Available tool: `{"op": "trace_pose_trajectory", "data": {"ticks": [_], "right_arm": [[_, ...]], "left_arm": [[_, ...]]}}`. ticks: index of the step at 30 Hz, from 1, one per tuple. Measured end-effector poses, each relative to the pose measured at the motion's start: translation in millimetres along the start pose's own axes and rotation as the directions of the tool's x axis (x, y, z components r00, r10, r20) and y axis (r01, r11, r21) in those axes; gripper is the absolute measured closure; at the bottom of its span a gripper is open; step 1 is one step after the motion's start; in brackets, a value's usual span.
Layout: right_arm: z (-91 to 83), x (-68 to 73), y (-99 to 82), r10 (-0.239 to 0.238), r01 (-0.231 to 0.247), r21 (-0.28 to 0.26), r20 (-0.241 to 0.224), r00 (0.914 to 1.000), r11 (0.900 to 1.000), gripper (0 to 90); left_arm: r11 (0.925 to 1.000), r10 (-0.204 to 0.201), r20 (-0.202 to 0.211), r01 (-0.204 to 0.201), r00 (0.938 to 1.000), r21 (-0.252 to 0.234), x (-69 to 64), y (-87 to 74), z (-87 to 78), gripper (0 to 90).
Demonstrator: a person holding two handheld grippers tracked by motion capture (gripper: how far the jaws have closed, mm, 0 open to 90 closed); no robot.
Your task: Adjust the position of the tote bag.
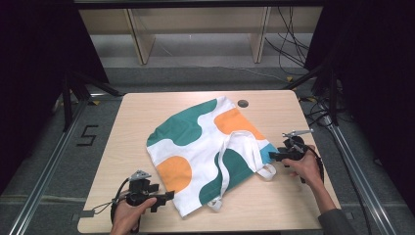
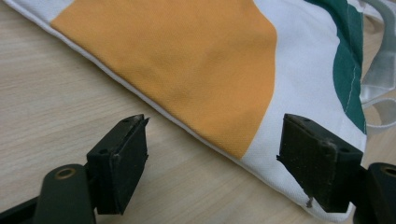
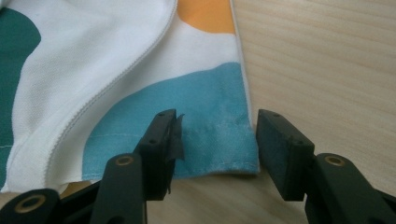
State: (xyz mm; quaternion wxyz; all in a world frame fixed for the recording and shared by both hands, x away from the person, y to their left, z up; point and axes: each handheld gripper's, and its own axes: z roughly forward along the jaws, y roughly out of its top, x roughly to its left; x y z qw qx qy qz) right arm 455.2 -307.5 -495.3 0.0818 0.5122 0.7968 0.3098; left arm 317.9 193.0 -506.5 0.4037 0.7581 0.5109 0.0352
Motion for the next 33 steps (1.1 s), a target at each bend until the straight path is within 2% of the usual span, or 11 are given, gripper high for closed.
{"op": "trace_pose_trajectory", "data": {"ticks": [3,4,8,11,16,18,21,22,24,27,33], "right_arm": [[1.9,-5.4,-1.1,-0.054,0.055,-0.041,0.015,0.9984,0.9976,56.1],[-2.4,-2.5,-2.8,0.015,-0.015,-0.009,-0.005,0.9999,0.9998,66.6],[-3.8,-0.5,-3.7,-0.001,0.001,-0.012,-0.009,1.0,0.9999,71.8],[-3.3,1.1,-6.0,-0.101,0.101,-0.053,0.005,0.9949,0.9935,73.2],[-8.0,5.9,-12.0,-0.1,0.098,-0.06,-0.029,0.9946,0.9934,73.3],[-12.5,12.9,-14.3,-0.07,0.071,-0.014,0.02,0.9973,0.9974,73.3],[-12.0,10.4,-17.4,-0.152,0.152,-0.056,-0.004,0.9883,0.9868,73.5],[-14.0,13.6,-19.1,-0.131,0.13,-0.055,-0.013,0.9913,0.99,73.6],[-15.9,17.6,-24.9,-0.187,0.185,-0.068,-0.026,0.982,0.9804,74.0],[-20.9,24.1,-31.4,-0.184,0.183,-0.051,-0.003,0.983,0.9817,74.3],[-36.2,39.2,-54.9,-0.244,0.244,-0.019,0.034,0.9693,0.9695,74.4]], "left_arm": [[0.9998,-0.014,0.006,0.014,0.9999,-0.011,-0.8,0.5,2.3,23.0],[1.0,-0.008,0.0,0.008,1.0,0.003,0.2,1.2,2.0,23.5],[0.999,-0.045,-0.006,0.045,0.999,-0.003,3.6,0.9,7.2,23.4],[0.9987,-0.05,-0.015,0.05,0.9986,-0.01,6.4,3.3,7.9,25.1],[0.9996,-0.027,-0.03,0.027,0.9992,-0.009,5.3,7.8,13.0,27.9],[1.0,0.005,-0.067,-0.005,0.9978,-0.003,3.4,10.7,15.8,30.1],[0.9974,0.072,-0.102,-0.07,0.9922,0.017,3.4,12.6,17.2,41.2],[0.9911,0.132,-0.122,-0.129,0.9837,0.033,6.4,14.9,17.5,46.0],[0.9902,0.139,-0.13,-0.139,0.9816,0.015,9.2,16.9,20.1,65.9],[0.9884,0.152,-0.106,-0.151,0.9827,0.018,15.7,24.8,25.6,75.0],[0.9771,0.213,-0.117,-0.21,0.9701,0.034,20.1,46.9,41.1,78.9]]}}
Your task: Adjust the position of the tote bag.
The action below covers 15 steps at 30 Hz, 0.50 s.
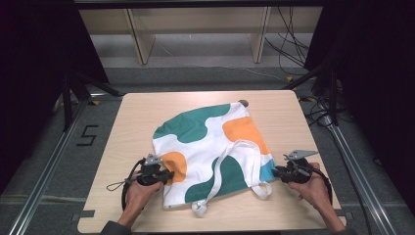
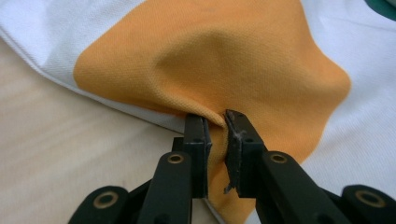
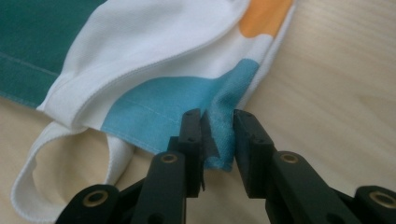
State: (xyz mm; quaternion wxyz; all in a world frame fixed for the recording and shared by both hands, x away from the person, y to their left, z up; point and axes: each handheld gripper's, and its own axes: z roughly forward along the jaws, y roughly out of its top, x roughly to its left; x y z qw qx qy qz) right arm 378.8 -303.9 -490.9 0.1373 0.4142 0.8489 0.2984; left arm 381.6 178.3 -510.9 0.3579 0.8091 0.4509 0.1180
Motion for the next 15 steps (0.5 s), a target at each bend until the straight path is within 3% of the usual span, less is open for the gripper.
{"op": "trace_pose_trajectory", "data": {"ticks": [1,4,5,8,9,10,11,12,14,15], "right_arm": [[-3.1,4.3,-1.8,0.021,-0.021,0.006,-0.026,0.9994,0.9998,74.4],[-9.5,14.8,-12.5,0.001,-0.001,-0.007,-0.012,0.9999,1.0,74.4],[-13.3,23.0,-16.6,0.011,-0.011,-0.004,-0.026,0.9996,0.9999,74.4],[-17.0,30.5,-20.5,0.004,-0.004,-0.005,-0.036,0.9994,1.0,74.3],[-16.8,39.0,-24.5,-0.005,0.003,-0.054,-0.034,0.9994,0.9985,74.1],[-16.8,39.0,-24.5,-0.005,0.003,-0.054,-0.034,0.9994,0.9985,74.1],[-17.3,40.1,-27.3,-0.037,0.035,-0.066,-0.018,0.9992,0.9972,73.5],[-18.3,41.6,-27.6,-0.003,0.001,-0.064,-0.028,0.9996,0.998,72.9],[-18.0,39.0,-28.0,-0.011,0.009,-0.073,-0.021,0.9997,0.9973,72.0],[-20.0,39.4,-27.7,0.022,-0.023,-0.054,-0.025,0.9994,0.9983,70.2]], "left_arm": [[1.0,0.005,0.003,-0.005,1.0,0.001,2.1,3.8,3.0,79.1],[0.9999,0.015,0.005,-0.015,0.9999,-0.006,8.3,14.1,11.6,79.3],[0.9999,0.016,-0.006,-0.016,0.9999,-0.005,12.3,19.0,15.1,79.4],[0.9996,0.026,-0.012,-0.026,0.9996,-0.013,17.7,23.1,18.5,79.4],[0.9995,0.019,0.0,-0.019,0.9998,-0.024,20.1,23.9,20.2,79.2],[0.9998,0.002,0.013,-0.002,0.9999,-0.02,22.1,24.4,20.5,79.2],[0.9996,-0.003,0.014,0.003,0.9999,-0.029,23.3,24.2,20.4,78.5],[0.9995,-0.018,0.011,0.018,0.9998,-0.027,25.6,22.5,18.0,77.6],[0.9992,-0.026,0.016,0.027,0.9995,-0.029,25.9,21.2,15.9,71.8],[0.9994,-0.024,0.011,0.024,0.9996,-0.023,25.5,19.6,11.8,71.8]]}}
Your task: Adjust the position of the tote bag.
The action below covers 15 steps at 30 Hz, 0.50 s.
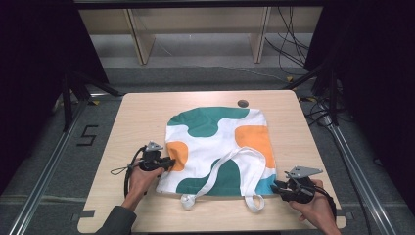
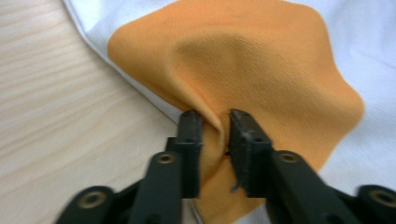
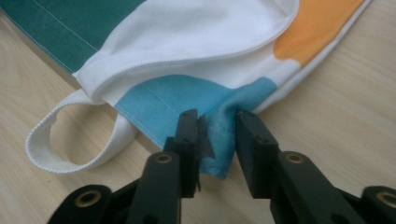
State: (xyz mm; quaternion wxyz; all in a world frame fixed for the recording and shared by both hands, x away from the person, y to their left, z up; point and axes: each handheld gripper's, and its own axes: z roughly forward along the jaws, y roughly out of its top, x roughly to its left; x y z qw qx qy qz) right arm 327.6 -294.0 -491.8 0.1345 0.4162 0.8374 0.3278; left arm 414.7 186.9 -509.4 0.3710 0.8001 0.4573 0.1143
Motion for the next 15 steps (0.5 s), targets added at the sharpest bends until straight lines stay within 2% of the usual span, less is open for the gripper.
{"op": "trace_pose_trajectory", "data": {"ticks": [1,2,3,4,5,6,7,8,9,10,11,12,13,14,15], "right_arm": [[-1.6,-2.1,0.6,-0.015,0.015,-0.029,-0.001,0.9999,0.9995,66.8],[-7.8,-5.6,3.2,-0.032,0.031,-0.021,-0.022,0.9993,0.9993,59.2],[-7.8,-5.6,3.2,-0.032,0.031,-0.021,-0.022,0.9993,0.9993,59.2],[-14.4,-6.4,5.5,-0.028,0.026,-0.063,-0.032,0.9991,0.9977,52.6],[-14.4,-6.4,5.5,-0.028,0.026,-0.063,-0.032,0.9991,0.9977,52.6],[-16.6,-1.9,5.7,-0.001,-0.004,-0.089,-0.06,0.9982,0.996,50.7],[-16.5,-5.7,5.9,-0.038,0.034,-0.093,-0.042,0.9984,0.9951,48.4],[-19.3,1.6,5.0,-0.018,0.011,-0.073,-0.094,0.9954,0.9973,46.2],[-19.3,1.6,5.0,-0.018,0.011,-0.073,-0.094,0.9954,0.9973,46.2],[-18.5,0.5,4.7,-0.097,0.093,-0.089,-0.044,0.9943,0.9917,43.8],[-18.5,0.5,4.7,-0.097,0.093,-0.089,-0.044,0.9943,0.9917,43.8],[-18.1,2.4,4.4,-0.096,0.09,-0.083,-0.065,0.9933,0.9924,43.1],[-19.1,4.3,4.1,-0.093,0.09,-0.069,-0.049,0.9945,0.9936,41.1],[-17.6,5.6,3.7,-0.098,0.094,-0.066,-0.057,0.9935,0.9933,40.0],[-16.7,5.2,3.4,-0.12,0.118,-0.051,-0.054,0.9913,0.9917,39.8]], "left_arm": [[1.0,-0.009,0.003,0.009,1.0,-0.001,-1.2,-1.1,-3.0,64.3],[1.0,-0.001,0.009,0.001,1.0,0.007,-2.2,-4.0,-16.0,55.2],[1.0,-0.001,0.009,0.001,1.0,0.007,-2.2,-4.0,-16.0,52.7],[0.9988,-0.039,0.034,0.04,0.9987,-0.027,-7.8,-7.6,-26.0,48.6],[0.9988,-0.039,0.034,0.04,0.9987,-0.027,-7.8,-7.6,-26.0,45.1],[0.9995,-0.029,0.048,0.029,0.9984,-0.013,-10.2,-9.6,-32.1,45.1],[0.9994,-0.027,0.05,0.028,0.9984,-0.02,-14.6,-12.7,-37.1,41.4],[1.0,0.009,0.066,-0.008,0.9978,-0.002,-20.5,-19.7,-47.6,37.1],[1.0,0.009,0.066,-0.008,0.9978,-0.002,-20.5,-19.7,-47.6,35.6],[0.9997,0.021,0.087,-0.022,0.996,0.011,-26.8,-27.3,-54.6,33.6],[0.9997,0.021,0.087,-0.022,0.996,0.011,-26.8,-27.3,-54.6,32.7],[0.9996,0.02,0.083,-0.022,0.9963,0.018,-30.2,-30.8,-57.2,32.7],[0.9989,0.034,0.081,-0.037,0.9961,0.03,-32.2,-33.5,-59.2,30.4],[0.9985,0.04,0.082,-0.043,0.9958,0.034,-34.7,-36.2,-61.0,30.4],[0.9968,0.063,0.072,-0.066,0.9954,0.045,-35.5,-37.7,-63.3,30.2]]}}
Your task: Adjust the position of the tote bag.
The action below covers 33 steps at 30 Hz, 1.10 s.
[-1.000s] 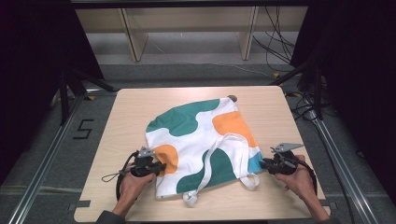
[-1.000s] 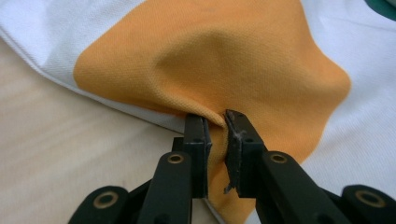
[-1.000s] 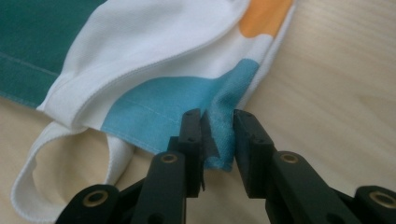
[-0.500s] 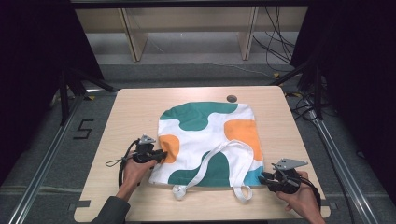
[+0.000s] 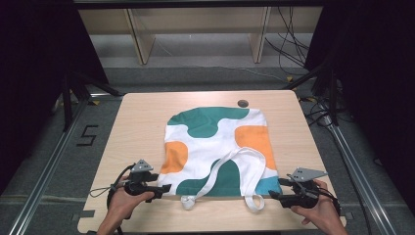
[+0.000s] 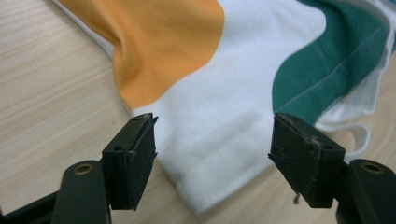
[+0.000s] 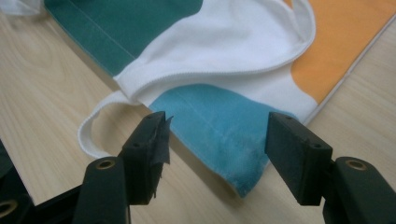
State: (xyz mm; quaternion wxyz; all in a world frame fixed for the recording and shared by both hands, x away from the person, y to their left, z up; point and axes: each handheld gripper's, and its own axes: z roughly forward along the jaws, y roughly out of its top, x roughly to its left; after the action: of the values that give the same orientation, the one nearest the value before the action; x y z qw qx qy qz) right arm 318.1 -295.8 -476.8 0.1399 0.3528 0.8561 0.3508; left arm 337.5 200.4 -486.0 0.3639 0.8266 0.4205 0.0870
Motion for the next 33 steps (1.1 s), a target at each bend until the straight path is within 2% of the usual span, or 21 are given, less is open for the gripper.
{"op": "trace_pose_trajectory", "data": {"ticks": [1,2,4,5,6,9,11,12,14,18,19,21,23,24,25,26,27,30,31,32,33], "right_arm": [[0.6,1.1,-0.7,0.004,-0.004,0.008,-0.001,1.0,1.0,39.5],[3.8,1.5,-1.9,-0.009,0.009,0.02,0.007,0.9999,0.9998,39.0],[4.6,3.7,-1.7,-0.004,0.004,0.026,0.0,1.0,0.9997,38.8],[7.1,8.6,-1.7,0.024,-0.024,0.009,-0.006,0.9997,0.9997,38.7],[7.6,7.1,0.0,-0.027,0.027,0.024,-0.009,0.9996,0.9994,38.8],[16.1,16.6,3.5,-0.05,0.051,0.026,-0.015,0.9986,0.9984,38.8],[17.2,17.8,4.7,-0.057,0.058,0.032,-0.02,0.9982,0.9978,38.8],[19.0,18.8,7.5,-0.082,0.084,0.042,-0.033,0.996,0.9956,38.8],[23.9,22.9,10.8,-0.067,0.069,0.025,-0.046,0.9967,0.9973,38.7],[30.6,29.4,20.1,-0.09,0.093,0.035,-0.076,0.993,0.995,39.6],[36.0,32.1,23.2,-0.042,0.047,0.043,-0.1,0.9941,0.998,40.6],[37.1,30.8,24.0,-0.041,0.046,0.055,-0.095,0.9946,0.9974,40.7],[42.1,33.0,25.4,0.028,-0.024,0.036,-0.113,0.9932,0.9991,40.1],[42.4,33.1,27.2,0.089,-0.082,0.051,-0.147,0.9851,0.9953,39.3],[45.3,32.8,28.4,0.148,-0.14,0.063,-0.146,0.9781,0.9881,40.3],[45.3,32.8,28.4,0.148,-0.14,0.063,-0.146,0.9781,0.9881,40.3],[50.3,34.8,29.1,0.154,-0.152,0.028,-0.148,0.9769,0.9881,39.8],[50.0,35.3,32.5,0.143,-0.138,0.043,-0.163,0.9763,0.9895,44.2],[53.8,37.1,33.9,0.16,-0.153,0.05,-0.201,0.9664,0.9869,48.2],[53.8,37.1,33.9,0.16,-0.153,0.05,-0.201,0.9664,0.9869,48.2],[57.3,38.1,34.2,0.167,-0.157,0.059,-0.224,0.9604,0.9858,48.5]], "left_arm": [[0.9998,0.016,-0.003,-0.016,0.9999,0.011,-1.6,-1.1,-1.8,29.2],[1.0,-0.002,-0.018,0.002,0.9998,0.006,-5.9,-3.2,-1.6,27.6],[0.9999,0.002,-0.004,-0.002,1.0,0.011,-7.3,-3.8,-2.7,27.1],[1.0,0.006,-0.008,-0.006,1.0,0.007,-10.4,-4.9,-3.2,26.5],[0.9997,0.017,-0.008,-0.017,0.9998,0.02,-11.5,-5.2,-4.2,26.1],[0.9979,0.053,-0.013,-0.052,0.9985,0.039,-19.3,-8.3,-7.6,25.3],[0.9978,0.054,-0.016,-0.053,0.9984,0.038,-21.3,-9.4,-7.3,25.3],[0.9968,0.069,-0.007,-0.068,0.9976,0.043,-22.3,-10.3,-7.8,25.3],[0.997,0.068,-0.017,-0.067,0.9976,0.038,-25.2,-11.1,-6.8,25.3],[0.9948,0.092,-0.009,-0.092,0.9957,0.043,-27.2,-10.7,-8.0,25.3],[0.996,0.081,-0.008,-0.08,0.9967,0.039,-27.9,-10.9,-7.4,25.2],[0.9933,0.108,-0.012,-0.108,0.9941,0.043,-27.5,-10.2,-8.5,25.2],[0.9941,0.101,-0.021,-0.1,0.9946,0.042,-27.9,-10.2,-7.6,25.2],[0.9942,0.1,-0.021,-0.099,0.9948,0.042,-27.9,-10.3,-7.3,25.2],[0.9938,0.103,-0.023,-0.102,0.9944,0.043,-28.1,-10.5,-7.1,25.2],[0.9938,0.103,-0.023,-0.102,0.9944,0.043,-28.1,-10.5,-7.1,25.2],[0.9937,0.105,-0.023,-0.104,0.9942,0.042,-28.1,-10.5,-7.2,25.2],[0.9935,0.105,-0.014,-0.105,0.9943,0.045,-28.6,-9.7,-7.5,25.2],[0.9957,0.088,-0.012,-0.088,0.996,0.031,-29.7,-10.3,-6.6,25.2],[0.9957,0.088,-0.012,-0.088,0.996,0.031,-29.7,-10.3,-6.6,25.2],[0.9943,0.102,-0.014,-0.101,0.9947,0.033,-29.2,-10.0,-7.2,25.2]]}}
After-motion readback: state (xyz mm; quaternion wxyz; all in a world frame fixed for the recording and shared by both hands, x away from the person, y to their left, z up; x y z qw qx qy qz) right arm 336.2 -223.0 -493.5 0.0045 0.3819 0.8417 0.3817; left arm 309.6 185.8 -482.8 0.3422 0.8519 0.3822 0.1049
